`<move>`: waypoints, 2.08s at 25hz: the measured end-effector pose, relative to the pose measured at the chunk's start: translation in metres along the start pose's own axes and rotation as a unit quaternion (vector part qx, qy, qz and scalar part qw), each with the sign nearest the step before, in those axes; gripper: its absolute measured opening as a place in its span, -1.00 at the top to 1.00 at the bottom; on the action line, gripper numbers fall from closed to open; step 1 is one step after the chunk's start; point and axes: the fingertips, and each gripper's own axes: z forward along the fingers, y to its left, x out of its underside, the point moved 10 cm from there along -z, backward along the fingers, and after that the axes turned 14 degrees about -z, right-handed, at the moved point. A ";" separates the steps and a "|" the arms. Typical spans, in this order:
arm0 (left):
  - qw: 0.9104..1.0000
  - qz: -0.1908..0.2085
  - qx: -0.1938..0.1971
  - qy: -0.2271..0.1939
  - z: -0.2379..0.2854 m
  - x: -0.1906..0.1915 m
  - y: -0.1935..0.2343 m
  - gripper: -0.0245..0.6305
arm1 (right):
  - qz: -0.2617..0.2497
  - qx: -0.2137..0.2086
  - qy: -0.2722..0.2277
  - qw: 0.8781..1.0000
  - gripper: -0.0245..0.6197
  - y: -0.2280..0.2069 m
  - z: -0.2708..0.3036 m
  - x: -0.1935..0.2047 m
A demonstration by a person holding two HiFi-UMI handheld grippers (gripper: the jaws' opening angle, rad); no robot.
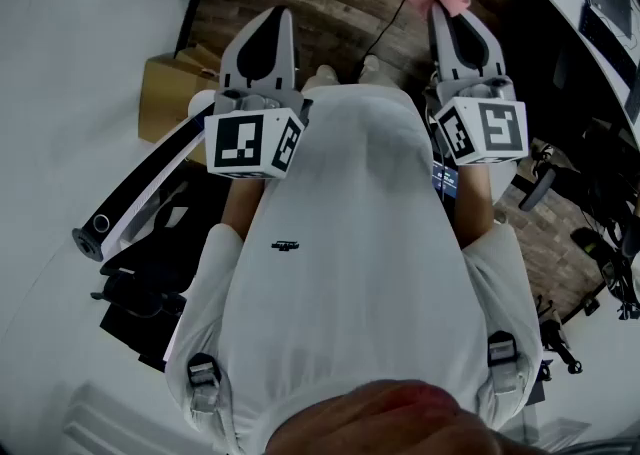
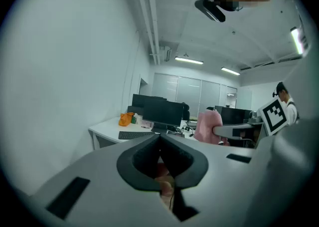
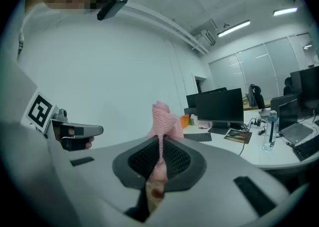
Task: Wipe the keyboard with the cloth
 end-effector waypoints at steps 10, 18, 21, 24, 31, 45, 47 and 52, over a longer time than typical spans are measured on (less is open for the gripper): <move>1.000 0.007 -0.001 0.012 0.037 0.022 -0.053 0.88 | 0.038 -0.004 -0.017 0.999 0.84 -0.059 -0.031 0.028; 1.000 0.020 -0.006 0.016 0.041 0.015 -0.060 0.88 | 0.052 -0.001 -0.027 0.998 0.84 -0.067 -0.032 0.027; 1.000 0.020 -0.008 0.016 0.061 0.014 -0.067 0.88 | 0.055 -0.006 -0.030 0.998 0.84 -0.086 -0.023 0.030; 1.000 0.015 -0.003 0.023 0.074 0.014 -0.065 0.88 | 0.067 -0.013 -0.027 0.997 0.84 -0.091 -0.011 0.032; 1.000 -0.002 -0.009 0.015 0.112 0.000 -0.029 0.88 | 0.054 -0.018 -0.021 0.998 0.84 -0.102 0.039 0.024; 0.998 -0.028 0.034 0.040 0.274 -0.094 0.088 0.88 | 0.041 0.010 0.023 0.999 0.84 -0.132 0.231 -0.037; 0.998 -0.029 0.041 0.042 0.305 -0.113 0.107 0.88 | 0.041 0.015 0.029 0.999 0.84 -0.139 0.264 -0.046; 0.997 -0.030 0.056 0.050 0.365 -0.140 0.143 0.88 | 0.050 0.019 0.024 0.998 0.84 -0.153 0.329 -0.063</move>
